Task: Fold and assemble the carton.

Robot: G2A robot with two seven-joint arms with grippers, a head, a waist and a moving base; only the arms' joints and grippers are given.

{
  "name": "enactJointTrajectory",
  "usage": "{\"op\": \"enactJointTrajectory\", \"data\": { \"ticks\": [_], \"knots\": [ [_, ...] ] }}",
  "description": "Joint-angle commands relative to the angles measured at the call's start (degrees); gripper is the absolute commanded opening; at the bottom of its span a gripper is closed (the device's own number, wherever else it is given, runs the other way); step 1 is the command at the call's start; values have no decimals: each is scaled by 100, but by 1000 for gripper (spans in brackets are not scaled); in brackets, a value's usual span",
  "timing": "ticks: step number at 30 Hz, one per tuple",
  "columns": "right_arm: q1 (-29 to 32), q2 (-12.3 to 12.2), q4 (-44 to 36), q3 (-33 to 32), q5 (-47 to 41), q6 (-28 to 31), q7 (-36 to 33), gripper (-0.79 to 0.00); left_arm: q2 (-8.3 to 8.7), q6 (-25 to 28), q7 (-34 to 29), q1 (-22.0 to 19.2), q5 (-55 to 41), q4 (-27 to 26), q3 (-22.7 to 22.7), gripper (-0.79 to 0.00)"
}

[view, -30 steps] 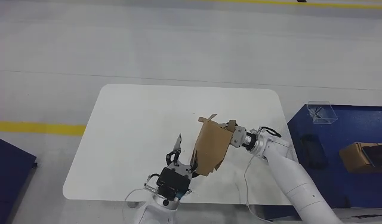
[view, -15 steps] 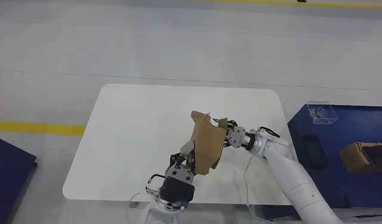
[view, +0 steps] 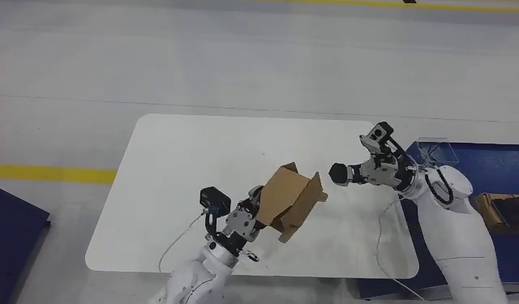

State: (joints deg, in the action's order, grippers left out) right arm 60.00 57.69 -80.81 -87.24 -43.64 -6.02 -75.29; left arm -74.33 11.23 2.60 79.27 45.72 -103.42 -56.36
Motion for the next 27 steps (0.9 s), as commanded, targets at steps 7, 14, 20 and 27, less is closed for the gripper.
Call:
{"op": "enactJointTrajectory", "data": {
  "ticks": [7, 14, 20, 27],
  "knots": [
    [917, -102, -1441, -639, 566, 1039, 83, 0, -21, 782, -2350, -509, -3950, 752, -245, -785],
    [1035, -149, -1615, -605, 745, 801, -39, 0, -67, 853, -3972, -941, -6248, 1554, -179, -785],
    [1010, -168, -1612, -393, 591, 517, -377, 0, -104, 889, -4342, -1091, -6777, 1895, -86, -785],
    [988, -157, -1545, 17, 605, 402, -433, 0, -152, 879, -4427, -1184, -6850, 2038, 104, -785]
  ]
}}
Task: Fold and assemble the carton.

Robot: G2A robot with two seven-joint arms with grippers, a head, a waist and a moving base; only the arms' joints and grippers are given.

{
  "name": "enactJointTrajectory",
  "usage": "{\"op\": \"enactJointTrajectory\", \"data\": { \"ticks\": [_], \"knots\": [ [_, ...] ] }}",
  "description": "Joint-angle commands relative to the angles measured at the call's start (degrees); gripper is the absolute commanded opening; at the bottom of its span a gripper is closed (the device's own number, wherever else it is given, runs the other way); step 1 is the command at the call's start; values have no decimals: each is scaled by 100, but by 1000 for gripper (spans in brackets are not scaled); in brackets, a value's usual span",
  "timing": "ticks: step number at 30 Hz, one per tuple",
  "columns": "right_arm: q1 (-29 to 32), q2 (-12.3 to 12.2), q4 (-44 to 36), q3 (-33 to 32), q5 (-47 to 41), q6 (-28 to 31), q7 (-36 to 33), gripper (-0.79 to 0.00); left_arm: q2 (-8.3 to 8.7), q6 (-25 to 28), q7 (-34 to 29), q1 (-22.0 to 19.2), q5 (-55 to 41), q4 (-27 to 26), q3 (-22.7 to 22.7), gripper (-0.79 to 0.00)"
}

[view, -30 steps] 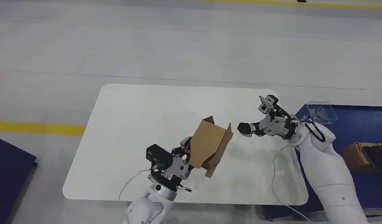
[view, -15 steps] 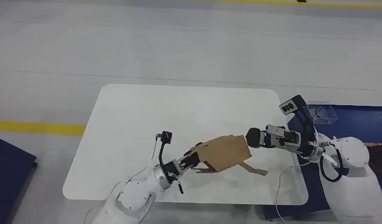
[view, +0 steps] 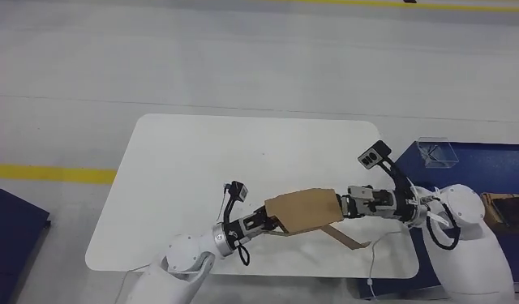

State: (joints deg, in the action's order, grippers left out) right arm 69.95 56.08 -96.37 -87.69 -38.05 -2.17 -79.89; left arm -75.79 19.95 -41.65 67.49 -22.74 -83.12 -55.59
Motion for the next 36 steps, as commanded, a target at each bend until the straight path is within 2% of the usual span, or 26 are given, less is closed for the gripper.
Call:
{"op": "enactJointTrajectory", "data": {
  "ticks": [1, 3, 4, 5, 6, 7, 20, 21, 22, 25, 27, 28, 36],
  "knots": [
    [-18, 7, 25, 146, 127, 17, 59, 0, -16, 0, -18, -14, -41, 26, 62, -785],
    [-52, 16, 47, 307, 195, -12, 95, 0, -32, 6, -4, -46, -15, 65, 117, -785],
    [-75, 19, 67, 362, 234, -6, 138, -65, -39, 3, -8, -60, -14, 79, 145, -785],
    [-97, 21, 82, 415, 318, 7, 191, -372, -47, 3, -6, -72, -20, 99, 167, -785],
    [-111, 21, 94, 475, 411, 12, 210, -480, -53, -1, 10, -88, -5, 121, 183, -785],
    [-127, 20, 106, 518, 471, 12, 226, -785, -59, 3, 23, -99, -1, 136, 198, -785],
    [-270, -33, 257, 569, 786, -71, 364, -785, -53, -6, 182, -104, 233, 121, 114, -785],
    [-281, -36, 258, 571, 788, -82, 383, -785, -44, -10, 216, -105, 320, 113, 85, -449],
    [-292, -38, 260, 568, 782, -85, 408, -785, -36, -23, 288, -97, 446, 96, 58, 0],
    [-304, -32, 320, 562, 601, -243, 631, -785, -1, 6, 563, -9, 767, -46, -81, 0],
    [-340, -17, 434, 582, 390, -599, 916, -785, 53, 54, 783, 44, 1400, -185, -240, 0],
    [-340, -17, 434, 582, 390, -599, 916, -785, 64, 50, 858, 56, 1560, -216, -274, 0],
    [-273, -19, 276, 579, 510, -465, 1131, -785, 64, 50, 858, 56, 1560, -216, -274, 0]
  ]
}}
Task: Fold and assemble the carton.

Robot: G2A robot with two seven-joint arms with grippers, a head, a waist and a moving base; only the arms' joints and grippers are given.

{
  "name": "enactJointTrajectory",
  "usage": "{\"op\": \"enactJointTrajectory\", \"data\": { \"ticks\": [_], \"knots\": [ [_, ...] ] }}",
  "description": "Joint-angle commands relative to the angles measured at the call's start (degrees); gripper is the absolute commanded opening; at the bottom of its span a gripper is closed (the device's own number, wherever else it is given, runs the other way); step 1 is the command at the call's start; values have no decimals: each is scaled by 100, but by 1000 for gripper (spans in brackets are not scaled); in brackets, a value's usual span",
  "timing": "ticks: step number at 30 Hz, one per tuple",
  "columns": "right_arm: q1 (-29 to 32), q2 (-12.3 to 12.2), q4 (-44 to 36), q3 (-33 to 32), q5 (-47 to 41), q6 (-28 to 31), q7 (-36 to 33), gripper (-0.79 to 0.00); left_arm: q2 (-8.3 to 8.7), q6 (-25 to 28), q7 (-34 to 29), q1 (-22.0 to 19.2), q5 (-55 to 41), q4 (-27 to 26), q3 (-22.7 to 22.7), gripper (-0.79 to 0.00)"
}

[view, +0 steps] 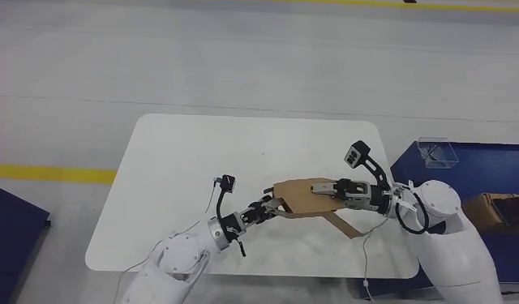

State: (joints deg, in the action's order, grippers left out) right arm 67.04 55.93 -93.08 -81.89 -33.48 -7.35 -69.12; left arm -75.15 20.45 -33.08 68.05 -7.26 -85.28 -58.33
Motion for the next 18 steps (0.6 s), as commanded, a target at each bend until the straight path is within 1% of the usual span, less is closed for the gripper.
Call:
{"op": "enactJointTrajectory", "data": {
  "ticks": [1, 2, 4, 6, 9, 12, 14, 16, 18],
  "knots": [
    [41, -8, -83, -16, 107, 131, 78, -785, 0, 0, 1, 0, 12, 0, 0, 0],
    [63, -13, -94, -33, 139, 195, 92, -785, 1, 4, 32, 6, 8, -13, -16, 0],
    [77, -26, -109, -66, 237, 313, 66, -785, 26, 113, 307, 108, -19, -130, -224, 0],
    [90, -41, -110, -99, 375, 455, 53, -785, 61, 535, 502, 319, -189, -394, -478, 0],
    [103, -67, -132, -116, 661, 678, -34, -785, 105, 1238, 505, 670, -755, -750, -777, 0],
    [128, -81, -140, -99, 812, 820, -59, -785, 137, 1780, 155, 856, -1217, -1006, -863, 0],
    [136, -88, -164, -71, 868, 890, -129, -785, 151, 1994, -189, 914, -1444, -1148, -796, 0],
    [153, -95, -191, -56, 909, 964, -155, -785, 161, 2060, -509, 924, -1551, -1235, -690, 0],
    [180, -101, -219, -48, 925, 1045, -191, -785, 162, 1874, -680, 898, -1474, -1260, -551, 0]
  ]
}}
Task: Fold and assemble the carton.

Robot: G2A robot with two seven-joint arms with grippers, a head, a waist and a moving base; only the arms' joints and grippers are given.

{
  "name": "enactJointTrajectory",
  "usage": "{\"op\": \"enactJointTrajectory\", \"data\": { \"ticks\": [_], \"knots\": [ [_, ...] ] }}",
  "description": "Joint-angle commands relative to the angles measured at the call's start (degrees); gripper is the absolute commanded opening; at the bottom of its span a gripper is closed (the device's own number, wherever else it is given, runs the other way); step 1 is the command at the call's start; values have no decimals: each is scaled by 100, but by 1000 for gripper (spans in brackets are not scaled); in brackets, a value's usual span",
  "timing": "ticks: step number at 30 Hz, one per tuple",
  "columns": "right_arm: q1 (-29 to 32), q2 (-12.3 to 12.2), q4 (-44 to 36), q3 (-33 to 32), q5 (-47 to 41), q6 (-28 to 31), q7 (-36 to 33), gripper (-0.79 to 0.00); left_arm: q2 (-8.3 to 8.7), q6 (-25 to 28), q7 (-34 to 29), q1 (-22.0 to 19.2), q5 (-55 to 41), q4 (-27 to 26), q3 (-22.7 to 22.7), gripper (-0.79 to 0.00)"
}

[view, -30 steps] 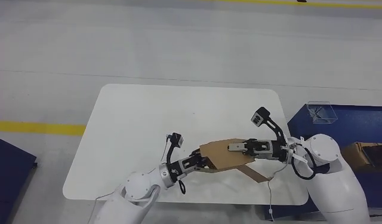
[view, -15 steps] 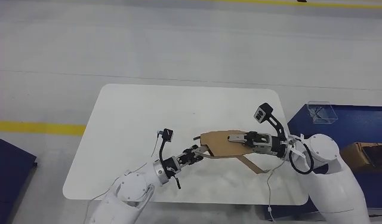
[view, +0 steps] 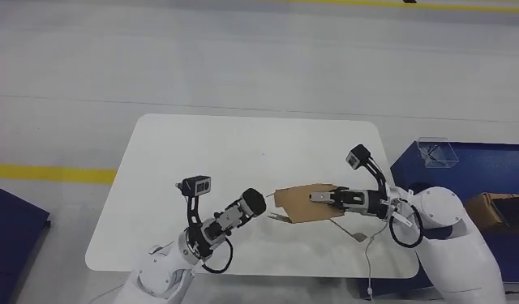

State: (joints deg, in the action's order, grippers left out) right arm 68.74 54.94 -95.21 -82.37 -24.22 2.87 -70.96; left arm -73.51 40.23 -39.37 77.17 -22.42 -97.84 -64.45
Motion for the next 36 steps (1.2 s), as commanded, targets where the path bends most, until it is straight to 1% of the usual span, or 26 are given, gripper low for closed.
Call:
{"op": "enactJointTrajectory", "data": {
  "ticks": [1, 3, 6, 8, 11, 17, 22, 26, 30, 36],
  "knots": [
    [21, -5, -34, -3, -4, 79, -28, -785, -9, -227, -87, -38, 42, -16, 149, 0],
    [54, -10, -87, -34, -48, 253, -45, -785, -21, -484, -76, -113, 115, 36, 264, 0],
    [123, -18, -152, -119, -129, 564, -28, -785, -45, -657, 101, -209, 287, 132, 365, 0],
    [176, -23, -188, -160, -169, 727, -24, -785, -62, -693, 201, -242, 404, 141, 448, 0],
    [236, -30, -213, -187, -197, 806, 4, -785, -84, -724, 293, -274, 521, 140, 565, 0],
    [276, -34, -228, -274, -310, 1005, 198, -785, -102, -705, 512, -314, 674, 184, 600, 0],
    [299, -44, -238, -297, -313, 1039, 243, -785, -102, -601, 786, -227, 908, 141, 552, 0],
    [299, -49, -266, -219, -320, 969, 122, -785, -105, -624, 773, -212, 869, 136, 597, 0],
    [274, -56, -247, -96, -224, 825, 10, -785, -111, -475, 718, -232, 826, 102, 647, 0],
    [217, -57, -140, 33, -98, 699, 74, -785, -99, -284, 913, -123, 1152, -60, 575, 0]
  ]
}}
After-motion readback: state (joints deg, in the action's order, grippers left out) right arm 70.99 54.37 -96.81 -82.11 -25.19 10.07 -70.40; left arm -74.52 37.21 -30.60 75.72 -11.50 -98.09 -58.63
